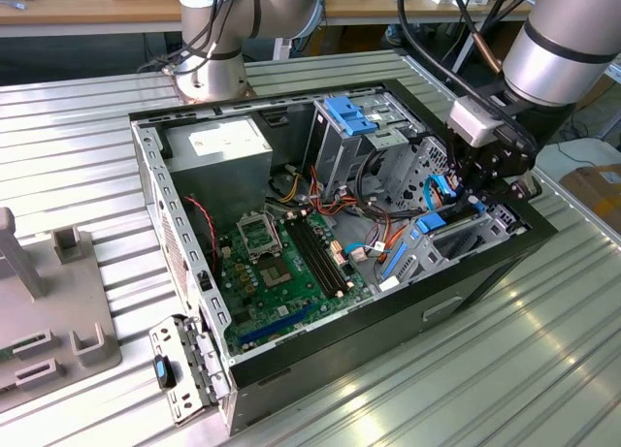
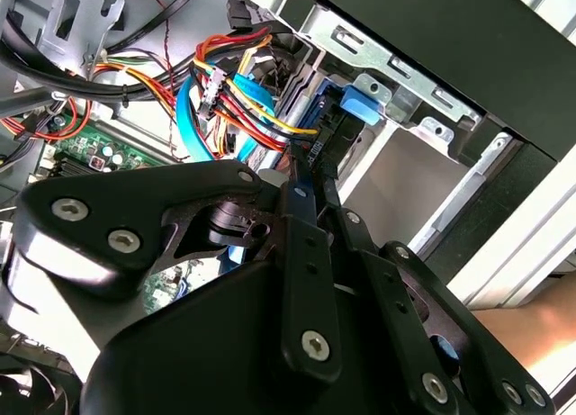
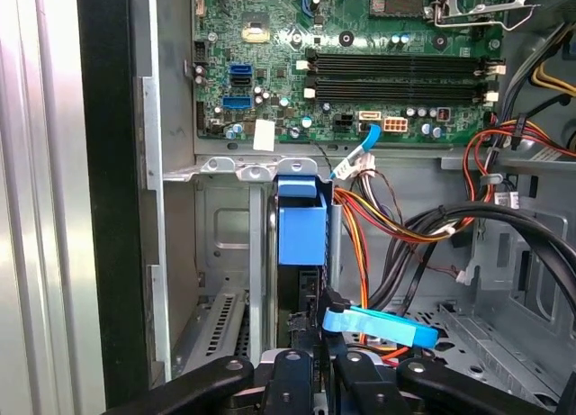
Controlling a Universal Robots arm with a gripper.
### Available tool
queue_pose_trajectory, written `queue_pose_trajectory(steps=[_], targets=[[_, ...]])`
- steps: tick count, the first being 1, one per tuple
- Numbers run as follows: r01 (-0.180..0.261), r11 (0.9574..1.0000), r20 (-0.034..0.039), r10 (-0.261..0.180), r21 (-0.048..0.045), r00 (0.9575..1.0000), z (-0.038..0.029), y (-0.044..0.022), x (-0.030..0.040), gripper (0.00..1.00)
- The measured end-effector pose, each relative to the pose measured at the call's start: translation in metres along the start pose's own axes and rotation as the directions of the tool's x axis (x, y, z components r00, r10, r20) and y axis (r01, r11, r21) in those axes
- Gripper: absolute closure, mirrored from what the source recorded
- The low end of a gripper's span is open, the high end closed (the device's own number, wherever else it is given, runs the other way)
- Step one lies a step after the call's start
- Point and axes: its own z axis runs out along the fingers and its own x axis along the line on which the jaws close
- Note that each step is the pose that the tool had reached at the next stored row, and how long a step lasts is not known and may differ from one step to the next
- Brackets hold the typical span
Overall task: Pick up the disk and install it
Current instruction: 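Insert the first disk wire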
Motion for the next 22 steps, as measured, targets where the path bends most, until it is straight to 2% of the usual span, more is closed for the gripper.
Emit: queue_pose_trajectory(steps=[14,19,22], targets=[[0.0,1.0,-0.0001,0.0,0.0,1.0,0.0014,0.0002,0.0,0.84],[0.0,1.0,-0.0002,0.0,0.0013,1.0,0.0031,0.0008,0.0001,0.84],[0.0,1.0,-0.0004,0.0,0.0013,1.0,0.0064,0.0019,0.0005,0.84]])
